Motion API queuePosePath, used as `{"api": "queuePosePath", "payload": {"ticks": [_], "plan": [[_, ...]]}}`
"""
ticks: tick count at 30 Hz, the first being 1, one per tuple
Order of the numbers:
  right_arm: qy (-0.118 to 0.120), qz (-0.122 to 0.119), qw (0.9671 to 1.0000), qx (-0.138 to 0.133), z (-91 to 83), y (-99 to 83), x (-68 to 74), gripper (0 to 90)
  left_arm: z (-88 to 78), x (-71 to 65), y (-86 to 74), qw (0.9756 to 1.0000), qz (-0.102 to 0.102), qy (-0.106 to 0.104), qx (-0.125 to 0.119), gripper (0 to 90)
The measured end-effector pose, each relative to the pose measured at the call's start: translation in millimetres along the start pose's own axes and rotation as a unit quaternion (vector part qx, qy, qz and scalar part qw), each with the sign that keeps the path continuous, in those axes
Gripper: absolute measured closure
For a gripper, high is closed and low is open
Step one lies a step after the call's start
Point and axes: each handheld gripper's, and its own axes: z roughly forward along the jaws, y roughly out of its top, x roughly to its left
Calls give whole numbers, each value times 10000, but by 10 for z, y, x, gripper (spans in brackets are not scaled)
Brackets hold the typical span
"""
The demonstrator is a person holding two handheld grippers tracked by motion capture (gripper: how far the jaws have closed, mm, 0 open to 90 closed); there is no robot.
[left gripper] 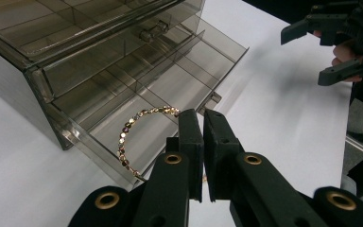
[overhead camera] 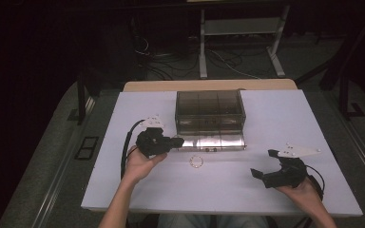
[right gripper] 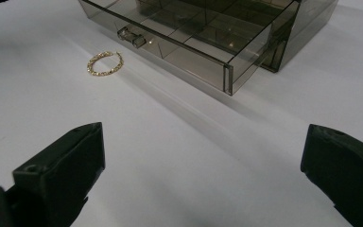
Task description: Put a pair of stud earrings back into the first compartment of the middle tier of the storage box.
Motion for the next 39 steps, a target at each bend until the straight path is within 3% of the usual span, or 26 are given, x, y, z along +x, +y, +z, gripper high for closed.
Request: {"api": "queuePosePath", "payload": {"ticks": [29,39], "plan": [[21,-27,10000,24,8,1,-2,0,286,152,67,9997,-223,33,0,859],[27,-32,10000,34,9,1,-4,0,403,210,48,9995,-277,64,127,858]]}}
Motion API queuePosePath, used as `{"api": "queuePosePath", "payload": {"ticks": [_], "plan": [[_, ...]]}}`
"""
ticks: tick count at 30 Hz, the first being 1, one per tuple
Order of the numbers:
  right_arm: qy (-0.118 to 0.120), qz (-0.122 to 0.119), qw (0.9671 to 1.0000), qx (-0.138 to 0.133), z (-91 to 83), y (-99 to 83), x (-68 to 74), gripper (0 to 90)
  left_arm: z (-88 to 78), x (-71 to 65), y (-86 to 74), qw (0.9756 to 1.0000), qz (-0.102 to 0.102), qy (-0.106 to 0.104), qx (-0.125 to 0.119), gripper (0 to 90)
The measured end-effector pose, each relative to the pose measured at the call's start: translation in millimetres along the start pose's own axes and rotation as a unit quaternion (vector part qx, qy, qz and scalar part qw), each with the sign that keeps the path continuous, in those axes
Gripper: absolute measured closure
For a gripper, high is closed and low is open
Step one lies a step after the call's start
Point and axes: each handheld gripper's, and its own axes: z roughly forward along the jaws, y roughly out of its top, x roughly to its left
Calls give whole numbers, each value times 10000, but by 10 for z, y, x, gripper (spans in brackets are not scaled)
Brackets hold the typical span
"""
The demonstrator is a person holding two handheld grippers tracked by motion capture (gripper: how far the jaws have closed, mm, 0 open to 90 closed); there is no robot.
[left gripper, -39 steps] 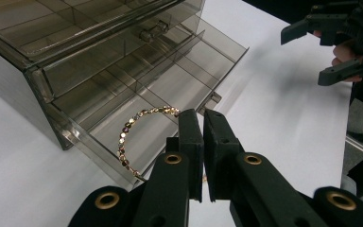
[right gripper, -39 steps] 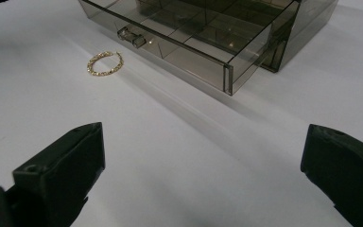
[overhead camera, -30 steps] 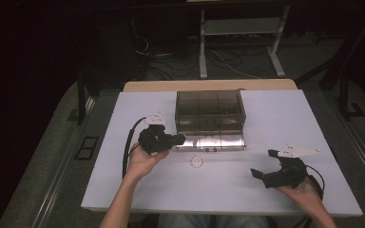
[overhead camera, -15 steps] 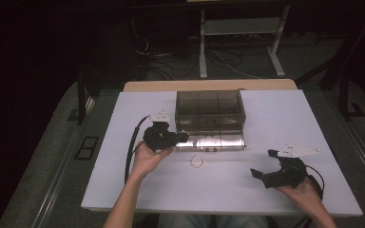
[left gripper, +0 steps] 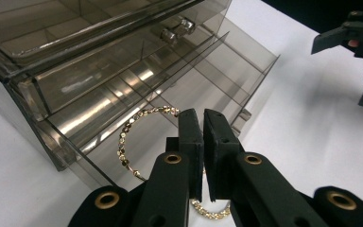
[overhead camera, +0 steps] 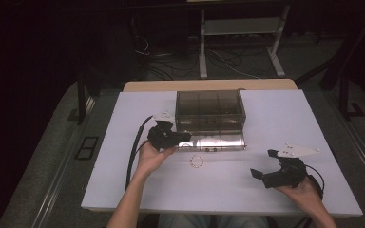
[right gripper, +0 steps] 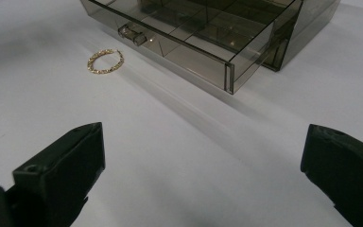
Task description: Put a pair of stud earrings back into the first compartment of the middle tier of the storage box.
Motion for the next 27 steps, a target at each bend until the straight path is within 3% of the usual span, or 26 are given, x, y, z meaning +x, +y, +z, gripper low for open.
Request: {"api": "queuePosePath", "payload": {"ticks": [10,27], "plan": [[1,-6,10000,-1,0,1,-1,0,78,48,-19,9999,-89,36,54,858],[-2,-2,10000,-7,0,1,-3,0,183,97,-43,9992,-107,87,383,857]]}}
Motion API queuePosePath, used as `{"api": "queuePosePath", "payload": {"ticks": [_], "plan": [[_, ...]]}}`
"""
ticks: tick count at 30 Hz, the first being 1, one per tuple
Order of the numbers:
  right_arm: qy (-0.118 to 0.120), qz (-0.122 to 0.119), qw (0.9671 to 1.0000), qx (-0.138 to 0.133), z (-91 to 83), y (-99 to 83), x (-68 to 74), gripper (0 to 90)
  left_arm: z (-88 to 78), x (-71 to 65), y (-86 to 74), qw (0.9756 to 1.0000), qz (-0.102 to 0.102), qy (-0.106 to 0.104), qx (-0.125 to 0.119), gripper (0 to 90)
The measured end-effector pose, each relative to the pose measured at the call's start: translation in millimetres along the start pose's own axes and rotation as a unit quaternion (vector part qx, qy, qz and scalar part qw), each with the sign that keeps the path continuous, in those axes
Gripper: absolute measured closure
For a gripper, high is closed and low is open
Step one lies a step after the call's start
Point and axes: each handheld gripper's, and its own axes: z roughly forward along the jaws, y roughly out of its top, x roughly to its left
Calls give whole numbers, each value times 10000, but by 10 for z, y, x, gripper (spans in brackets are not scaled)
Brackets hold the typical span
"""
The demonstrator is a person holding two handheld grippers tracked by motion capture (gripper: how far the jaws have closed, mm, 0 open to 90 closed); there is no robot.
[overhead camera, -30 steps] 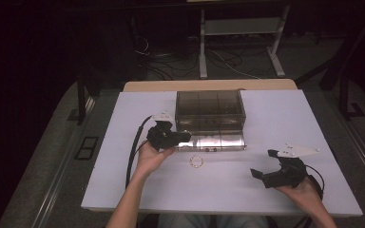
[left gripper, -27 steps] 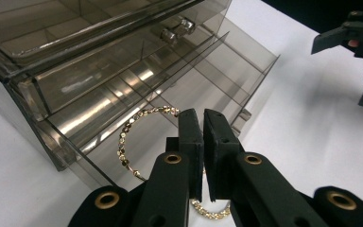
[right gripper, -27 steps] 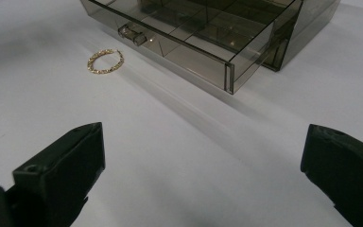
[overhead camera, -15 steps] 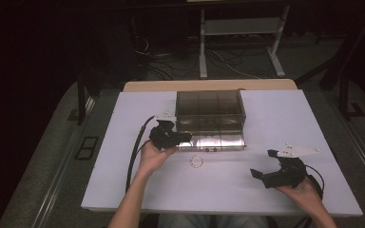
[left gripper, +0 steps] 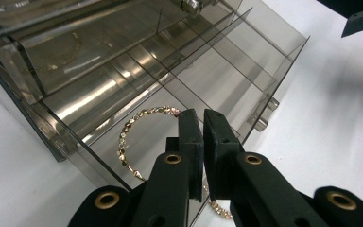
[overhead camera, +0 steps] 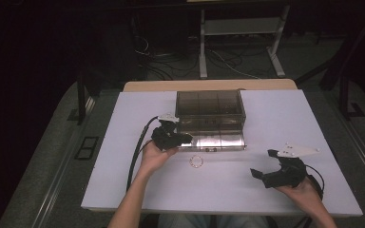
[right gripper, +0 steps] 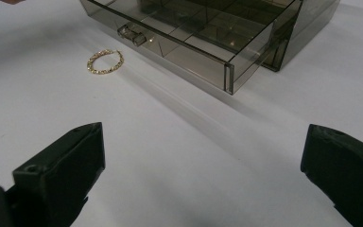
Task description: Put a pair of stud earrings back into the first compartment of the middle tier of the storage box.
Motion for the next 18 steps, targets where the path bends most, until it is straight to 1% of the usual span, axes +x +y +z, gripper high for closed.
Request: {"api": "queuePosePath", "payload": {"ticks": [3,5,7,11,15,18], "plan": [[-6,-1,10000,-1,-1,1,-2,0,5,11,-3,10000,-38,16,48,853],[-2,-2,10000,-1,-1,0,0,0,8,16,-4,9999,-65,-12,80,847],[-1,-1,10000,-3,-1,0,0,0,1,16,-4,9999,-96,-48,65,777],[-12,16,10000,-2,-4,0,-5,0,-29,0,2,9999,-102,-51,-33,678],[-8,5,10000,-3,-1,0,-2,0,-70,-23,11,9998,-115,-95,-101,600],[-12,8,10000,-4,-1,0,-2,0,-108,-40,16,9998,-120,-84,-154,548]]}}
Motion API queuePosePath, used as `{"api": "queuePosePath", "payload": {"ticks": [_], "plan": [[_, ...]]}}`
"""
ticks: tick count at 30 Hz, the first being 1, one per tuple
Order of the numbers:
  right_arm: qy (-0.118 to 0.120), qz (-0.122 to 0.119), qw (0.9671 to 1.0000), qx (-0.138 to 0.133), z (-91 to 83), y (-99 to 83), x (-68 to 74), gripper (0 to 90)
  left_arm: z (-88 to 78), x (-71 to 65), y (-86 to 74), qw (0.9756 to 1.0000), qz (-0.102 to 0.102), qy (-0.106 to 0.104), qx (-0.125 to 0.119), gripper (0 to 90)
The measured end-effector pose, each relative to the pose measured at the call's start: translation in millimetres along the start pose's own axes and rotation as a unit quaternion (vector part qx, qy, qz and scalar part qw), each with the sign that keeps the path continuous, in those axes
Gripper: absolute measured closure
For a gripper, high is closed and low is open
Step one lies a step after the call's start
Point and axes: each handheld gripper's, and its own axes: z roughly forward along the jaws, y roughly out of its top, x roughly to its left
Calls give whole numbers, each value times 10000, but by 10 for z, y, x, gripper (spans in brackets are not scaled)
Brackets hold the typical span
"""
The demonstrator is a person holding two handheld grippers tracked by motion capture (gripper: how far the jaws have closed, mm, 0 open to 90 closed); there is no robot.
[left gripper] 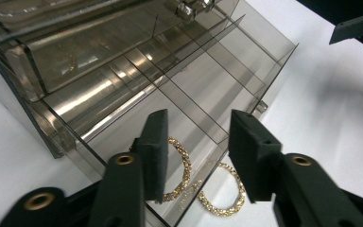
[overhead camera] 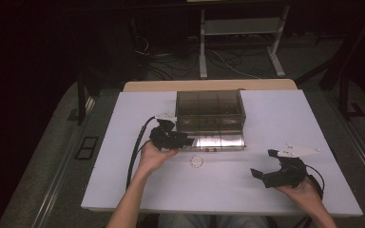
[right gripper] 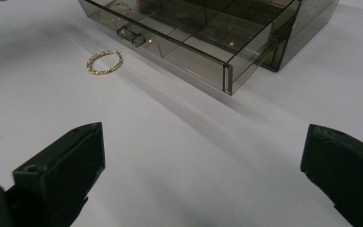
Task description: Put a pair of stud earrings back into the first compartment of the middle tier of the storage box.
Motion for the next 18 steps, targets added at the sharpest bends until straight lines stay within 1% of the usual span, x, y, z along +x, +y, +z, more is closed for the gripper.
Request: {"api": "queuePosePath", "payload": {"ticks": [2,8,12,18], "plan": [[0,-1,10000,1,0,0,0,0,-29,-11,2,10000,-6,6,-14,541],[8,2,10000,7,3,-1,2,0,-107,-60,-2,10000,62,23,-29,501],[6,1,10000,6,3,0,3,0,-146,-112,-2,9999,153,32,-24,468],[5,-5,10000,4,3,-1,3,0,-196,-172,-16,9998,198,-30,-17,443]]}}
